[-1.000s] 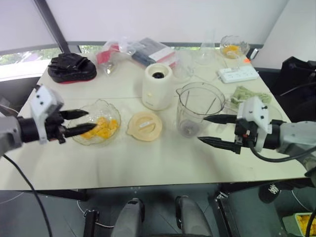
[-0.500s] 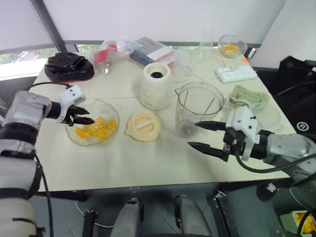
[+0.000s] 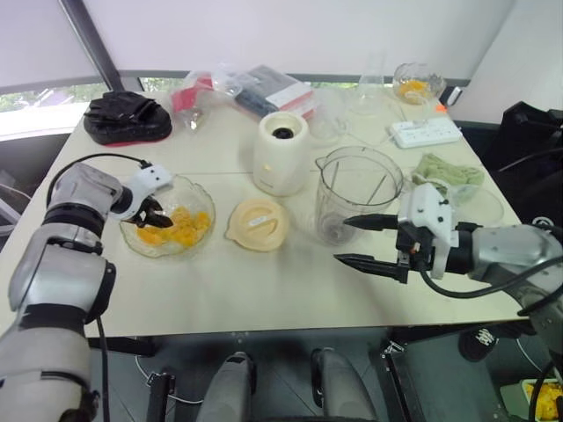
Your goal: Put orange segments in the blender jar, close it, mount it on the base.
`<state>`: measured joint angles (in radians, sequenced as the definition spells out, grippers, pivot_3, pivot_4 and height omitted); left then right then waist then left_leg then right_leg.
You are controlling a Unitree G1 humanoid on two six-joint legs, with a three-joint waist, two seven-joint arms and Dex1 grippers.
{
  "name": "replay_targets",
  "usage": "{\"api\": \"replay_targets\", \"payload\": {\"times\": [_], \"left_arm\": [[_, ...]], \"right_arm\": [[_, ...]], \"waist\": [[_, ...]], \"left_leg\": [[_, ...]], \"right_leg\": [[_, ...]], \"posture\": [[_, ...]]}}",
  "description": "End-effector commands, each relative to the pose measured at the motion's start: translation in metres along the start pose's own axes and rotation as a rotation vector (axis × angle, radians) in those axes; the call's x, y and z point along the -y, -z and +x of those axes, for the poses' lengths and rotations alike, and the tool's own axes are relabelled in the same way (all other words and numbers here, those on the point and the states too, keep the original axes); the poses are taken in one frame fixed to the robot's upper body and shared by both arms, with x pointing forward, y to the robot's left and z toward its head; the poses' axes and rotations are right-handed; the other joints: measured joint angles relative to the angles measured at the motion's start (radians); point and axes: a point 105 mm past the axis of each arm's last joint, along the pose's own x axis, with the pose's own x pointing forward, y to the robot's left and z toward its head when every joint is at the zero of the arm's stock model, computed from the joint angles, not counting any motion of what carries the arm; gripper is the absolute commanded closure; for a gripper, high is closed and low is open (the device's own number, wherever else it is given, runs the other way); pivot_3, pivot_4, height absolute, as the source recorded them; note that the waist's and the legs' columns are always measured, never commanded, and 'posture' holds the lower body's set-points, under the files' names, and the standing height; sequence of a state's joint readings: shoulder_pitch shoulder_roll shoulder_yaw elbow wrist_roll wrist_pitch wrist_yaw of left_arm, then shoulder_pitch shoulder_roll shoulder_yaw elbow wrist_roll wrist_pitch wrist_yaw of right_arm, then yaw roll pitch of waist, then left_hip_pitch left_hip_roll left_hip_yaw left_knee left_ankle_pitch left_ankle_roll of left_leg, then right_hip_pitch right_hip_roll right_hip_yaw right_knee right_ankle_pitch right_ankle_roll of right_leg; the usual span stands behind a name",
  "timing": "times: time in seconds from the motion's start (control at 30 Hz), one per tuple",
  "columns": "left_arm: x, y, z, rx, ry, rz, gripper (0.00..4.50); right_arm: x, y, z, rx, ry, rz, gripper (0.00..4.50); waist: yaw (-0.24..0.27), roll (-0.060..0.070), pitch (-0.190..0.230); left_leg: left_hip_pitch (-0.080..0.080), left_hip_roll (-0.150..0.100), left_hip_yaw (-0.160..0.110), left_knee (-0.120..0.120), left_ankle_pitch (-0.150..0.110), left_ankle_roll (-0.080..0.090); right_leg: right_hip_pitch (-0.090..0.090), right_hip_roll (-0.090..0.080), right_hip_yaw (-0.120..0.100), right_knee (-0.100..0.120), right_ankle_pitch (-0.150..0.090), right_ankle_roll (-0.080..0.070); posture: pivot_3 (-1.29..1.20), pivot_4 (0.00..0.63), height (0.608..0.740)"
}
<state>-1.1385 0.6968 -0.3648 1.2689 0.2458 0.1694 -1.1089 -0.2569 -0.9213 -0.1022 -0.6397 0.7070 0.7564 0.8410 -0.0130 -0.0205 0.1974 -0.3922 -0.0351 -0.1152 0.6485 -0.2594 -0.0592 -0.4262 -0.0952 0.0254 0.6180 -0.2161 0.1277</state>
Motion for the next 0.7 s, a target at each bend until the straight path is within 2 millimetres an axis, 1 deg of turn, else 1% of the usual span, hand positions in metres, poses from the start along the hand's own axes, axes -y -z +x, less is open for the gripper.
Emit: {"api": "replay_targets", "payload": {"times": [0.03, 0.2, 0.47, 0.7], "left_arm": [[-0.005, -0.014, -0.003, 0.038, -0.031, -0.002, 1.77], [0.0, -0.009, 0.003, 0.014, -0.017, -0.013, 1.77], [0.009, -0.008, 0.013, 0.008, 0.022, -0.07, 1.77], [0.017, -0.003, 0.024, -0.018, 0.034, -0.077, 1.77]], "right_arm": [[0.001, -0.008, -0.003, 0.014, 0.011, -0.051, 1.28], [0.0, -0.008, -0.004, 0.013, 0.027, -0.05, 1.28], [-0.002, -0.008, -0.004, 0.015, 0.048, -0.05, 1.28], [-0.002, -0.009, -0.004, 0.016, 0.062, -0.055, 1.28]], "waist": [[0.0, 0.0, 0.0], [-0.005, 0.0, 0.0], [-0.001, 0.0, 0.0], [-0.002, 0.0, 0.0]], "left_leg": [[0.0, 0.0, 0.0, 0.0, 0.0, 0.0], [0.0, 0.0, 0.0, 0.0, 0.0, 0.0], [0.0, 0.0, 0.0, 0.001, 0.0, 0.0], [0.0, 0.0, 0.0, 0.001, 0.0, 0.0]], "right_leg": [[0.0, 0.0, 0.0, 0.0, 0.0, 0.0], [0.0, 0.0, 0.0, 0.001, 0.0, 0.0], [0.0, 0.0, 0.0, 0.002, 0.0, 0.001], [0.0, 0.0, 0.0, 0.002, 0.0, 0.001]], "posture": [[0.0, 0.15, 0.74], [0.0, 0.15, 0.74], [0.0, 0.15, 0.74], [0.0, 0.15, 0.74]]}}
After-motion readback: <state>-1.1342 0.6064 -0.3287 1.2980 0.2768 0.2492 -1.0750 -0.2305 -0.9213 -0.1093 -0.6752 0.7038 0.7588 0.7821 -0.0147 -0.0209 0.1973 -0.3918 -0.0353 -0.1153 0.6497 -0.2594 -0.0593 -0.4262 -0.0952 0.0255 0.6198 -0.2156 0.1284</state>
